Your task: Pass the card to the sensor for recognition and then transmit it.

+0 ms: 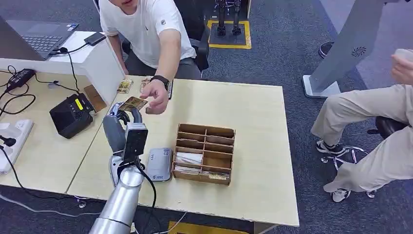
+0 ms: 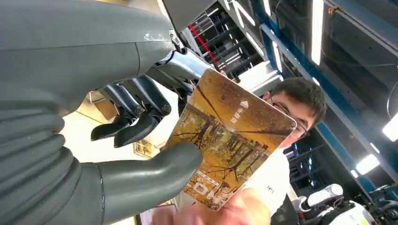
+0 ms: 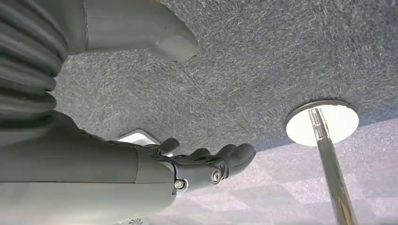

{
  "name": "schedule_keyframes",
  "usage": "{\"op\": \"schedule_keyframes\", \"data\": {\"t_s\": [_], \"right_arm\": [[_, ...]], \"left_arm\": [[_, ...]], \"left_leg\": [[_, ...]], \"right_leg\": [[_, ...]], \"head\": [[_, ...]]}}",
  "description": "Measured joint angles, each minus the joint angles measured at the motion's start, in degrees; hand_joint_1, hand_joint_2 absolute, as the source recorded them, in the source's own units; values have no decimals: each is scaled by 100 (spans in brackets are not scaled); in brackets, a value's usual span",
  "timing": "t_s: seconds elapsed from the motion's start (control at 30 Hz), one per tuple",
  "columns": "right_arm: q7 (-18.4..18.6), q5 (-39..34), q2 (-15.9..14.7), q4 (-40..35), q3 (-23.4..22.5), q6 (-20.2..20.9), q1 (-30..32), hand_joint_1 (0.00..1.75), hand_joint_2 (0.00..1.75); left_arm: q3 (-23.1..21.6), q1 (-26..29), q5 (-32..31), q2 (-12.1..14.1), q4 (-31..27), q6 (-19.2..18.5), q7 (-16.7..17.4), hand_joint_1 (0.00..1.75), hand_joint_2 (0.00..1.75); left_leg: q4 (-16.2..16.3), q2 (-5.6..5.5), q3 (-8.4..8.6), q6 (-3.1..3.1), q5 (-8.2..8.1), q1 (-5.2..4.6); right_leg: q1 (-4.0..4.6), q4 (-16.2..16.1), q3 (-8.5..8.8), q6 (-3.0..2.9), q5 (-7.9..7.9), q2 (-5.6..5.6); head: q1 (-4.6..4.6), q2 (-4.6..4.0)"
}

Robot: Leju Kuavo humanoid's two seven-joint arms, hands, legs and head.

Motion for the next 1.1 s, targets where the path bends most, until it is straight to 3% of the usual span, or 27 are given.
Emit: {"op": "schedule_keyframes", "data": {"t_s": [0.8,1.1], "right_arm": [[-31,-42,0,0,0,0,0,0,175],[2,-44,0,-2,0,0,1,0,175]], "left_arm": [[59,51,103,-20,-112,2,-251,175,175],[140,115,644,-28,-616,7,-701,175,175]], "left_leg": [[0,0,-2,0,0,0],[0,0,-2,0,0,0]], "right_leg": [[0,0,0,0,0,0],[0,0,0,0,0,0]], "head": [[0,0],[0,0]]}}
